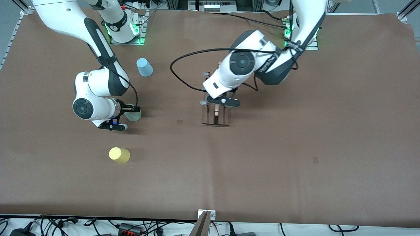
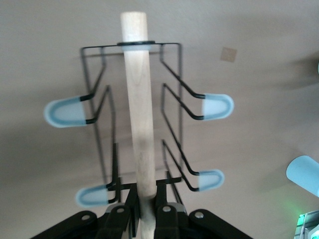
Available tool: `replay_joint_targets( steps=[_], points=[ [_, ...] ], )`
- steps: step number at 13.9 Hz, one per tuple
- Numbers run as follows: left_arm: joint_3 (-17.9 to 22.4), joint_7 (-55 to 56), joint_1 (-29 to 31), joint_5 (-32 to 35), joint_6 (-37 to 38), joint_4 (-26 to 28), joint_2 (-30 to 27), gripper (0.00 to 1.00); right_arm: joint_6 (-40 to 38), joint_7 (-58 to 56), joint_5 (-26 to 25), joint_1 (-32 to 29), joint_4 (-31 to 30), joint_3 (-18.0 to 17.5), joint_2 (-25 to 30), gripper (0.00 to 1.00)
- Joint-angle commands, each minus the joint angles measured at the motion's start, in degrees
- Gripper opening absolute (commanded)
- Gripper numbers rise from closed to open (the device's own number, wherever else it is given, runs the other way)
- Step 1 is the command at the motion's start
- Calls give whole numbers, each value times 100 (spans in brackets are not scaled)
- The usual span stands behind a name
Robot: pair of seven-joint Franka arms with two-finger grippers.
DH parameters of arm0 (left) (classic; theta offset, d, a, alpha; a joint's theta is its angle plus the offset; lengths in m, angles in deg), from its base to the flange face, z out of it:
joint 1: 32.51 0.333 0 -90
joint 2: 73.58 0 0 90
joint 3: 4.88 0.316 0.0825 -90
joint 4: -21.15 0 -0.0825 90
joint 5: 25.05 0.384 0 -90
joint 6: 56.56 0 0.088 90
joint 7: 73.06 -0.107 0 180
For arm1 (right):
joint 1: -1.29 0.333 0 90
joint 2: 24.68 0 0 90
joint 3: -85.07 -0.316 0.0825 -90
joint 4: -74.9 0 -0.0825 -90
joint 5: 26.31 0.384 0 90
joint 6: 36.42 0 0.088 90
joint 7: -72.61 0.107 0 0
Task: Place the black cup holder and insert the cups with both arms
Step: 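Slide the black wire rack to the table middle with the left gripper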
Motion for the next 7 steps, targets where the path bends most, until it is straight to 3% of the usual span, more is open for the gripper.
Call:
replay_joint_targets(
  steps=[1,5,7],
  points=[
    [98,63,-155,-2,60,-247,89,0,33,29,84,-3,10,19,-37,77],
    [81,89,-164,165,60,-238,221,4,-90,-58,75,-3,316,28,-20,36],
    [90,89,-173,174,51,-238,318,5,-518,-85,75,-3,781,46,7,32]
  ],
)
